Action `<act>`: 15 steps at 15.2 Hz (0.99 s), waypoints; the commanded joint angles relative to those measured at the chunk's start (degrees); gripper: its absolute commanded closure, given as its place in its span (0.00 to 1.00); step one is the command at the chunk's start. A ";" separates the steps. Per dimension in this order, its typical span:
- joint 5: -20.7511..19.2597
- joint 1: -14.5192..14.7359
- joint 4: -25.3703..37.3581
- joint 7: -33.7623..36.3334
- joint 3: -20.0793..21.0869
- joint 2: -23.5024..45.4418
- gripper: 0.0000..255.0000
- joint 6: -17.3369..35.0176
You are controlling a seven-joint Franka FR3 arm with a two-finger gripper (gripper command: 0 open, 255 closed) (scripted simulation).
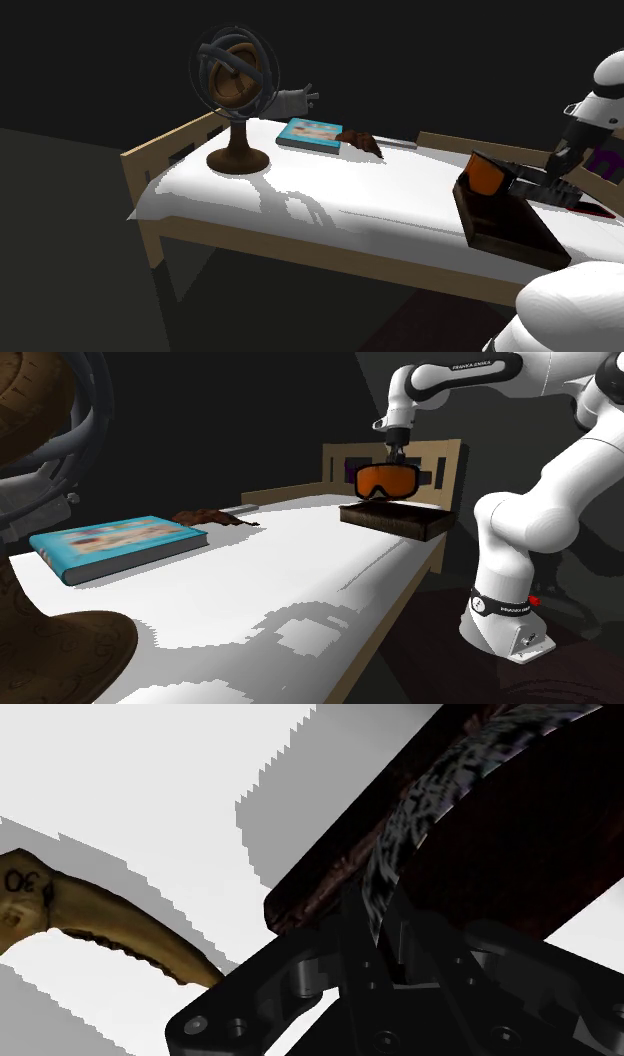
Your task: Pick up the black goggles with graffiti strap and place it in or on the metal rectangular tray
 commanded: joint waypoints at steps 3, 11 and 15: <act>-1.06 -0.49 -2.49 -0.60 -1.32 -0.38 1.00 2.30; -2.76 -1.09 -8.11 -0.57 -3.43 -0.61 1.00 7.82; -2.75 -1.10 -8.11 -0.58 -3.42 -0.60 1.00 7.82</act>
